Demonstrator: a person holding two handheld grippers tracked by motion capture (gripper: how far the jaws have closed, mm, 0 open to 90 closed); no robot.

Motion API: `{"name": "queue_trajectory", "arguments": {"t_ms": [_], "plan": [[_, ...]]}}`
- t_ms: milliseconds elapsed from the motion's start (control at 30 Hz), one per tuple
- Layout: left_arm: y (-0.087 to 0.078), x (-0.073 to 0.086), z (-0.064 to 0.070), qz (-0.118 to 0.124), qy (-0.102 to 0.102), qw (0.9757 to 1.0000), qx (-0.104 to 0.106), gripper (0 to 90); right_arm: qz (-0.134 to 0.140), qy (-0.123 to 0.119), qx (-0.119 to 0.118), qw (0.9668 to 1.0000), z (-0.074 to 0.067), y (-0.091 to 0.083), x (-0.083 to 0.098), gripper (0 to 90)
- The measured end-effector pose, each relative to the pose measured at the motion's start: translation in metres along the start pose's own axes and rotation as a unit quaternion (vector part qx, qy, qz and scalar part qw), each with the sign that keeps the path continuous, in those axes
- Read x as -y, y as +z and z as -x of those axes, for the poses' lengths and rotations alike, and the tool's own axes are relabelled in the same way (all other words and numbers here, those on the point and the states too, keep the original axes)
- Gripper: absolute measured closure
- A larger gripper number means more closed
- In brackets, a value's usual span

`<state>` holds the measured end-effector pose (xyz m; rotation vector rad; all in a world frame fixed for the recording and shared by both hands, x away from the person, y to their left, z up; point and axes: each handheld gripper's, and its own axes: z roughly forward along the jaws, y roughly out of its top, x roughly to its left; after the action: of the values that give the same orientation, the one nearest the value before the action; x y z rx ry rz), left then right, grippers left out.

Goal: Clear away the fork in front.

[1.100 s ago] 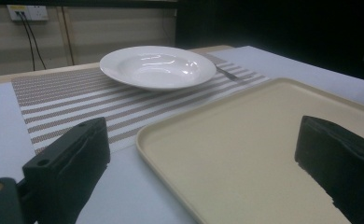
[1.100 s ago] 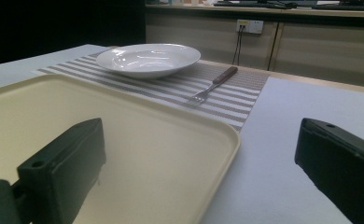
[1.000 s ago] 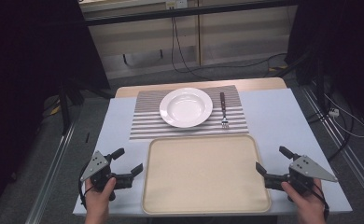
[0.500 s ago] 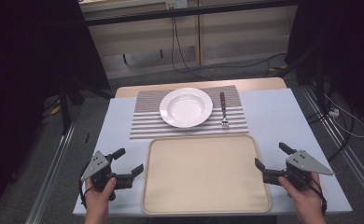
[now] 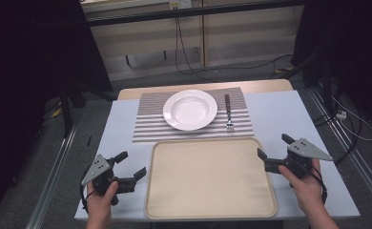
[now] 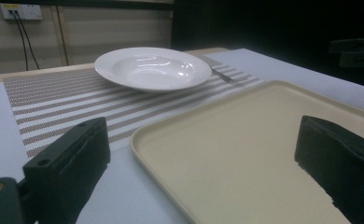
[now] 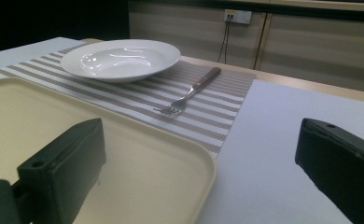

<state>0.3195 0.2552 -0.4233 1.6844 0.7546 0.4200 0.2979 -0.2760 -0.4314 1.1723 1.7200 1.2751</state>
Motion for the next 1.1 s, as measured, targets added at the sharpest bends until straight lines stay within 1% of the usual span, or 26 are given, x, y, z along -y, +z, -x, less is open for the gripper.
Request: {"name": "queue_trajectory", "arguments": {"t_ms": [33,67,100,133,200,233,400,467,600,633,733,767,800,933,1033,1100], "plan": [[0.000,0.000,0.001,0.000,-0.002,1.0000,0.001,3.5,-0.002,-0.003,-0.002,1.0000,-0.001,0.006,-0.002,1.1],[0.000,0.000,0.001,0.001,-0.003,1.0000,0.001,3.5,-0.002,-0.003,-0.002,1.0000,-0.001,0.006,-0.002,1.1],[0.000,0.000,0.000,0.001,-0.002,1.0000,0.001,3.5,-0.004,-0.007,-0.005,1.0000,-0.002,0.012,-0.004,1.1],[0.000,0.000,0.000,0.001,-0.001,1.0000,0.001,3.5,-0.004,-0.007,-0.005,1.0000,-0.002,0.012,-0.004,1.1],[0.000,0.000,-0.001,0.003,-0.003,1.0000,0.000,3.5,-0.005,-0.009,-0.006,0.9999,-0.002,0.017,-0.007,1.1],[0.000,0.000,-0.001,0.003,-0.003,1.0000,0.000,3.5,-0.005,-0.007,-0.001,1.0000,-0.003,0.023,-0.010,1.2],[0.001,0.000,-0.001,0.001,-0.001,1.0000,0.001,3.5,-0.006,-0.012,-0.004,0.9999,-0.003,0.030,-0.015,1.2],[0.001,0.000,-0.001,-0.001,0.000,1.0000,0.003,3.5,-0.008,-0.005,0.000,1.0000,-0.001,0.033,-0.017,1.2],[0.001,0.000,-0.001,0.002,-0.003,1.0000,0.003,3.5,-0.011,-0.010,0.006,0.9999,0.002,0.040,-0.022,1.3],[0.001,0.000,-0.001,0.002,-0.002,1.0000,0.003,3.5,-0.010,-0.007,0.006,0.9999,0.003,0.043,-0.023,1.3],[0.001,0.000,-0.001,0.002,-0.001,1.0000,0.004,3.5,-0.013,-0.007,0.008,0.9999,0.004,0.047,-0.025,1.3],[0.001,0.000,-0.001,0.001,-0.001,1.0000,0.004,3.5,-0.013,0.000,0.008,0.9999,0.006,0.052,-0.026,1.3],[0.001,0.000,0.000,0.000,-0.001,1.0000,0.004,3.5,-0.013,0.000,0.008,0.9999,0.006,0.052,-0.026,1.3],[0.001,0.000,-0.001,0.001,-0.001,1.0000,0.005,3.4,-0.018,0.004,0.012,0.9998,0.009,0.060,-0.028,1.3],[0.002,0.000,-0.001,-0.001,0.000,1.0000,0.003,3.5,-0.024,-0.005,0.013,0.9996,0.010,0.067,-0.029,1.4],[0.002,0.000,-0.001,-0.001,-0.003,1.0000,0.005,3.5,-0.025,-0.002,0.012,0.9996,0.011,0.071,-0.030,1.5]]}}
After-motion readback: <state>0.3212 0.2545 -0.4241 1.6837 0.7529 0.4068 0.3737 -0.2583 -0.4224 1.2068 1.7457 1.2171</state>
